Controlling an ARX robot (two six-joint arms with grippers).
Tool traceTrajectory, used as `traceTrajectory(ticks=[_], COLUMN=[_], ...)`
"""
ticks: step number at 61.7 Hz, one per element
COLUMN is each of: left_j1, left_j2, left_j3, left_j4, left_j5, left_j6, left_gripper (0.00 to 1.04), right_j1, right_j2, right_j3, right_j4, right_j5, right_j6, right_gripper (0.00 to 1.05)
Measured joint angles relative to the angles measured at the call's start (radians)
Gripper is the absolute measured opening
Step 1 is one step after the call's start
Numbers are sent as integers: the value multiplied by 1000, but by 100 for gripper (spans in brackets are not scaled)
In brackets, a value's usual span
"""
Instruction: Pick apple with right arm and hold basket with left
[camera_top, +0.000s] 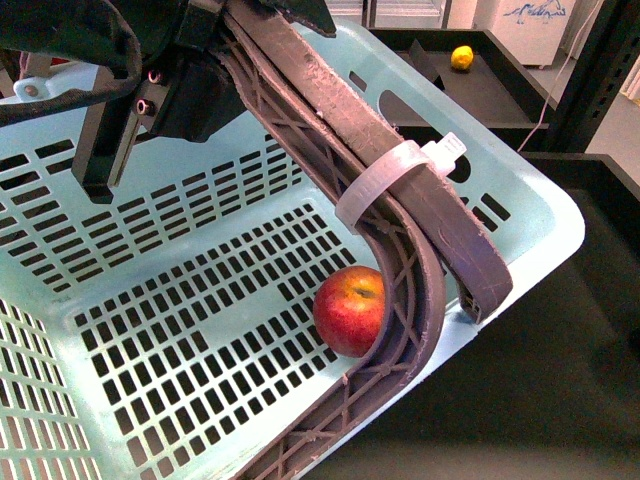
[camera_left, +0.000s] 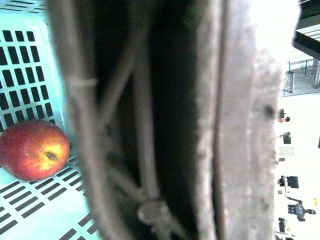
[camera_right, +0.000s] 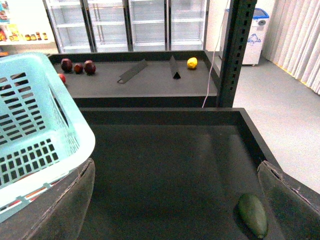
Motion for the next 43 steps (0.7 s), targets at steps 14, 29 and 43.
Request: traceTrajectory(ticks=[14, 29, 43], left_j1=[0, -32, 137], left_j2=[0, 37, 79], left_j3=[0, 32, 66], left_j4=[0, -2, 11], left_j5=[0, -443, -466], left_j6=[0, -123, -220], left_gripper=[14, 14, 14], right_j1=[0, 0, 0], right_j2=[0, 0, -1], right_j3=[0, 0, 0], right_j4=[0, 0, 0], right_j5=[0, -2, -1], right_j6=[0, 0, 0], right_gripper=[96, 96, 96])
